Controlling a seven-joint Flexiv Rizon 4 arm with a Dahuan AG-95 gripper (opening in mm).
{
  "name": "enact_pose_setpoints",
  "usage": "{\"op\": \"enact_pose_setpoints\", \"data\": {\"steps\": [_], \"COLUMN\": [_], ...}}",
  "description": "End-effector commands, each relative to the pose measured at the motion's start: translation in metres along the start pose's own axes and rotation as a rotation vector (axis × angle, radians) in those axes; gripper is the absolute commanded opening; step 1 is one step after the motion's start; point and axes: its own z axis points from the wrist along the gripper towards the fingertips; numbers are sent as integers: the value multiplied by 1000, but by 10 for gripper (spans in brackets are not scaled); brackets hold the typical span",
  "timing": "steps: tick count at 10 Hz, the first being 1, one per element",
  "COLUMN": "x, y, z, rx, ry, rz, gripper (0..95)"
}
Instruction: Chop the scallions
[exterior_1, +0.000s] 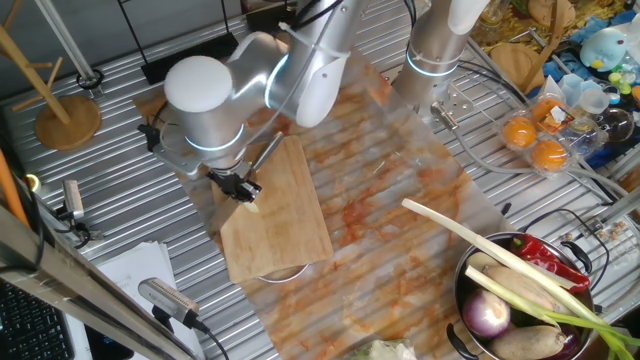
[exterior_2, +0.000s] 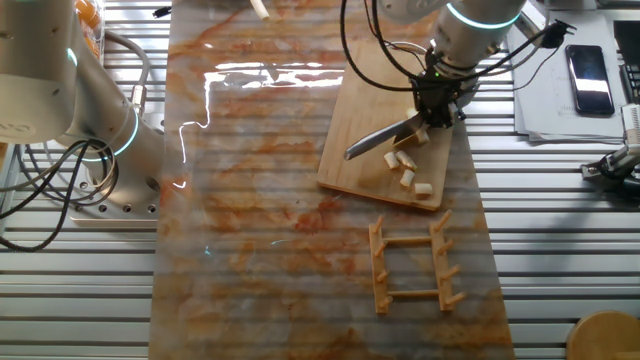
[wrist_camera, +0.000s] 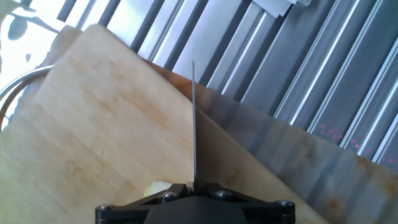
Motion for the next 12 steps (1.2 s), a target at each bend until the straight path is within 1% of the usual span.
{"op": "enact_pose_setpoints", "data": {"steps": [1, 2, 4, 5, 6, 7, 8, 9, 10, 11, 12], "x": [16, 21, 39, 47, 49, 51, 54, 61, 62, 60, 54], "y": [1, 1, 1, 2, 3, 4, 4, 5, 5, 5, 4], "z": [69, 71, 84, 86, 79, 75, 77, 82, 81, 80, 77], "rx": [-6, -3, 5, 9, 5, 1, -10, -14, -17, -32, -51], "ry": [-5, -2, -14, -13, 3, 7, -2, -6, 2, -8, -22], "rz": [-12, -16, -26, -34, -34, -18, -4, 15, 24, 37, 50], "gripper": [0, 0, 0, 0, 0, 0, 0, 0, 0, 0, 0]}}
